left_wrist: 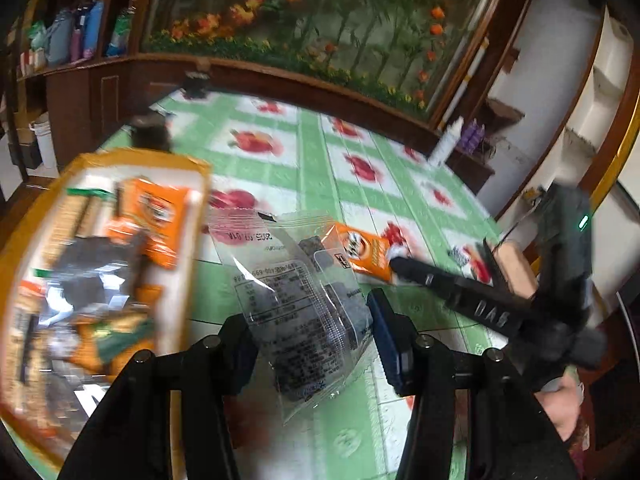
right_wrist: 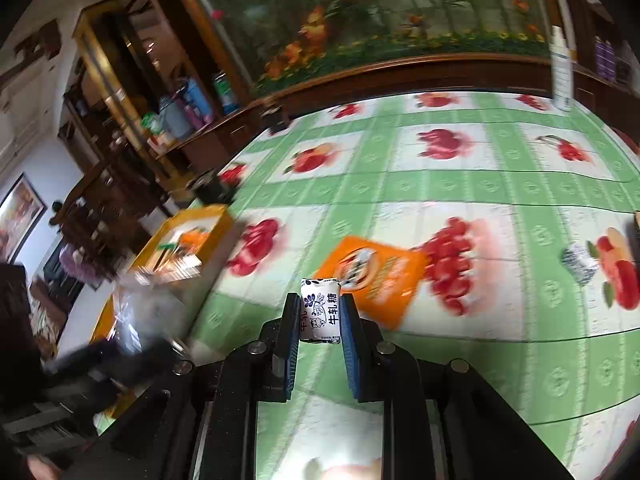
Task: Organize snacks
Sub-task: 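Carry both packs over the tray and open both tools to drop them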
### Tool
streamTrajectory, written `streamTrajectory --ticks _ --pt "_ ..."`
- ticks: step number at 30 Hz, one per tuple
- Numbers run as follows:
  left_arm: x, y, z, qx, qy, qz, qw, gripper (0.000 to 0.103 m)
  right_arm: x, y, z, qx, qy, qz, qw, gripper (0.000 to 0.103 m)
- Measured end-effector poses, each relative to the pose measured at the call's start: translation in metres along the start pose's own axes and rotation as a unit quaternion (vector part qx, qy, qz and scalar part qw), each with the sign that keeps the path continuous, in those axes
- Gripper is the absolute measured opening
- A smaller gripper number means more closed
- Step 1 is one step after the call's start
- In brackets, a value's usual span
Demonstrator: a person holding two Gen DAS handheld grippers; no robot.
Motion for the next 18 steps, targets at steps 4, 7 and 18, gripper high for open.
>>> streamTrajectory --ticks 4,7,18 --pt "0.004 0.043 0.025 0.015 -0.017 0.023 0.9995 0.050 -0.012 0.033 -0.013 0.045 0.020 0.013 0.999 0.021" --pt "0.005 0.079 0.034 0.036 -0.023 0.048 0.9979 0.050 -0.019 0.062 -0.023 0.068 0.028 0.026 0.997 0.022" --pt "-0.022 0.167 0.040 0.094 -0.010 0.097 0.9908 0.050 -0.034 0.167 -0.079 0.121 0.086 0.110 0.983 0.022"
Point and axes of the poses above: each gripper's, at about its wrist camera, not at the fingertips, and z roughly against the way its jaws point, y to its left, x to its top, the point moved 1 cm from there along -z, roughly the way its jaws point, and after that the axes turned 10 degrees about x, right-handed, at the moved point
